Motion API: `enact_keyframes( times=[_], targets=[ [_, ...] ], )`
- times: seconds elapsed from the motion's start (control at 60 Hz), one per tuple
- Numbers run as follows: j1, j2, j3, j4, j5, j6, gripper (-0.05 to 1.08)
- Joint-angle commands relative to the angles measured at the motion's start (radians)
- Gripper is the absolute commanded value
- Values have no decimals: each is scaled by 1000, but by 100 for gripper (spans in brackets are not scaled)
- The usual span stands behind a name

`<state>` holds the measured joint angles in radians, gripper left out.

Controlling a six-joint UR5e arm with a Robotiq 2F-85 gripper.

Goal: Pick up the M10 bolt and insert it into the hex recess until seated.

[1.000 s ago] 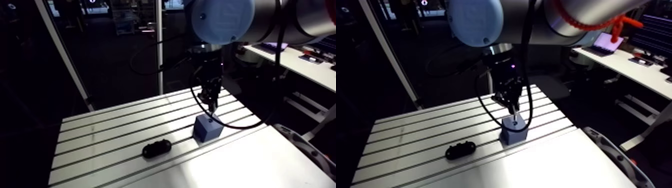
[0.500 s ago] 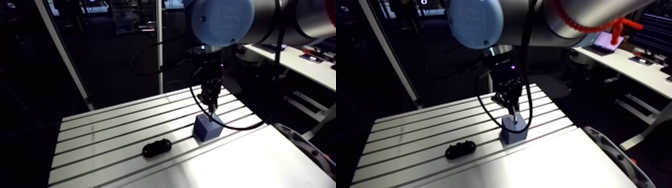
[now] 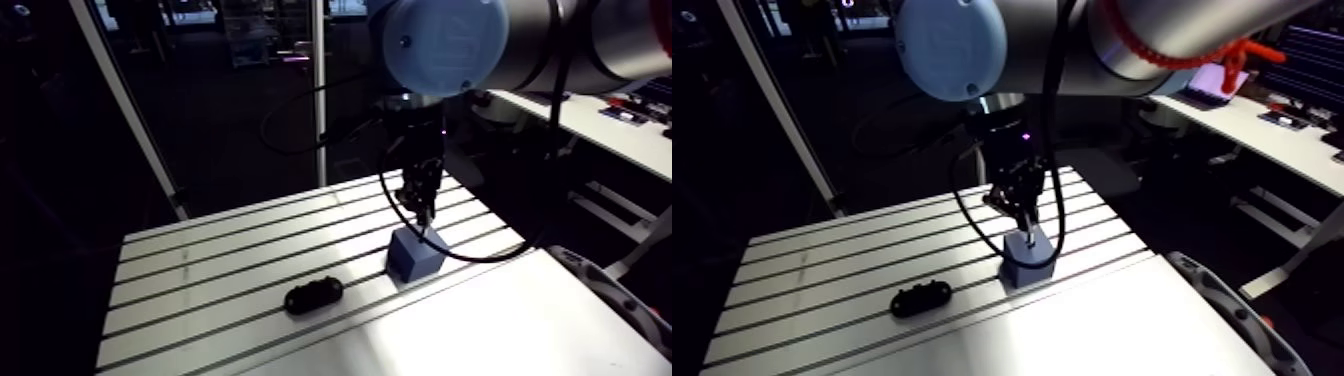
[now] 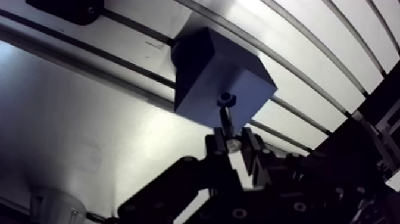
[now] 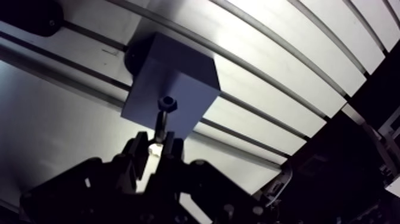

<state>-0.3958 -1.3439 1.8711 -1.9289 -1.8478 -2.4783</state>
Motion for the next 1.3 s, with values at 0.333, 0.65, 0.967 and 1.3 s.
enact_keyframes(
  times=[0.333, 0.65, 0.967, 1.3],
  targets=[
    [0, 8, 0, -12, -1, -2, 108],
    [0, 21, 0, -14, 0, -1, 108],
    [0, 24, 0, -14, -1, 0, 108],
    [0, 33, -5, -14, -1, -3, 108]
  ],
)
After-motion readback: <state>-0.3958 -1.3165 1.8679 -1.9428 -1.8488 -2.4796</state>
